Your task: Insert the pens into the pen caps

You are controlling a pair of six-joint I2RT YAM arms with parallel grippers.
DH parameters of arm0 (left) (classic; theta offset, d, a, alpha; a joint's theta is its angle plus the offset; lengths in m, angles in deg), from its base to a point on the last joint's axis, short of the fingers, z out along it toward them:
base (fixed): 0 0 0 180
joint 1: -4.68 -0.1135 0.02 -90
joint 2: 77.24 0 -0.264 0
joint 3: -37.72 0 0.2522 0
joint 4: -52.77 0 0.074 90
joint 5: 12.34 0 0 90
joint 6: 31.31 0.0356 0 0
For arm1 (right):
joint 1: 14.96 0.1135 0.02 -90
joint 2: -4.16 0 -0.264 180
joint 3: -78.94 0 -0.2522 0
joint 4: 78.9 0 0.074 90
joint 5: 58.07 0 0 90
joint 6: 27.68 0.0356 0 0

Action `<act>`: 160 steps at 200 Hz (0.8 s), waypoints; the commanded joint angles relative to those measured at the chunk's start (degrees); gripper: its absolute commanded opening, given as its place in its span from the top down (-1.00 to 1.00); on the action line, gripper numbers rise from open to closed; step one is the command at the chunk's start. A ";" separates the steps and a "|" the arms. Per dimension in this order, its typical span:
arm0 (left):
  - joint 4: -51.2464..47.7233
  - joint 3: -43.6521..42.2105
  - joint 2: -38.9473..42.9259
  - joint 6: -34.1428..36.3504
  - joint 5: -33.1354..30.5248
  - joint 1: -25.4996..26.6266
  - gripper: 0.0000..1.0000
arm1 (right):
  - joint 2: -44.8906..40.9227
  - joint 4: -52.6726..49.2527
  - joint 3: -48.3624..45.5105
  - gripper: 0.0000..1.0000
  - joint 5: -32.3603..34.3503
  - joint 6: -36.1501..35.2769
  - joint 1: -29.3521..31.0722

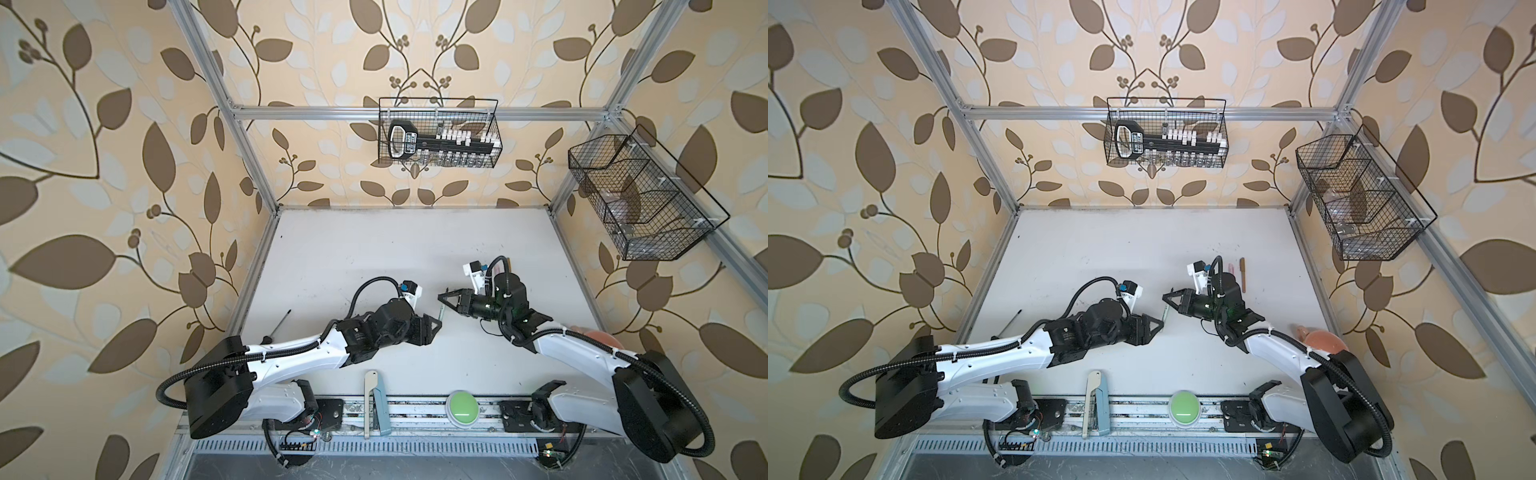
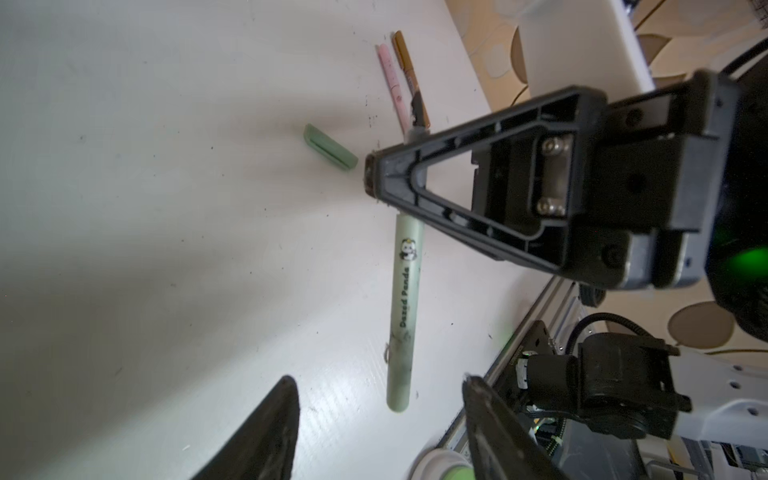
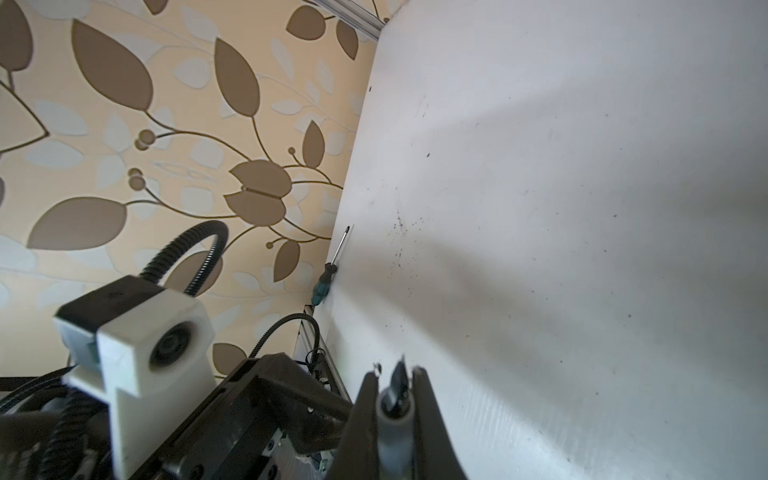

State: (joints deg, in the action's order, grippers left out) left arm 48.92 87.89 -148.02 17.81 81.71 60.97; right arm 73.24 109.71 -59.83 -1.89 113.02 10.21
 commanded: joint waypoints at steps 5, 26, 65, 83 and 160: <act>8.31 -1.13 1.96 -0.69 7.19 -1.36 -0.25 | -1.06 -1.18 2.35 1.00 -0.39 1.78 2.05; 6.91 0.06 1.29 -0.40 8.67 -1.36 -0.18 | -1.07 -0.56 2.77 1.00 0.90 2.17 3.86; 6.50 0.16 1.39 -0.69 9.01 -1.45 0.01 | -0.30 0.68 3.30 1.00 1.40 2.98 4.89; 5.85 0.44 1.53 -0.67 8.83 -1.53 0.09 | -0.47 0.85 3.22 1.00 2.34 3.17 5.15; 5.30 1.27 0.75 -0.50 9.37 -1.98 0.11 | -0.47 3.29 3.21 1.00 3.44 4.33 6.20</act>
State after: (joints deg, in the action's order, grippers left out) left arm 52.96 86.97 -147.74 16.70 89.54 59.71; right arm 72.61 110.58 -58.15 0.47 116.06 15.76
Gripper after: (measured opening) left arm 0.448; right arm 0.102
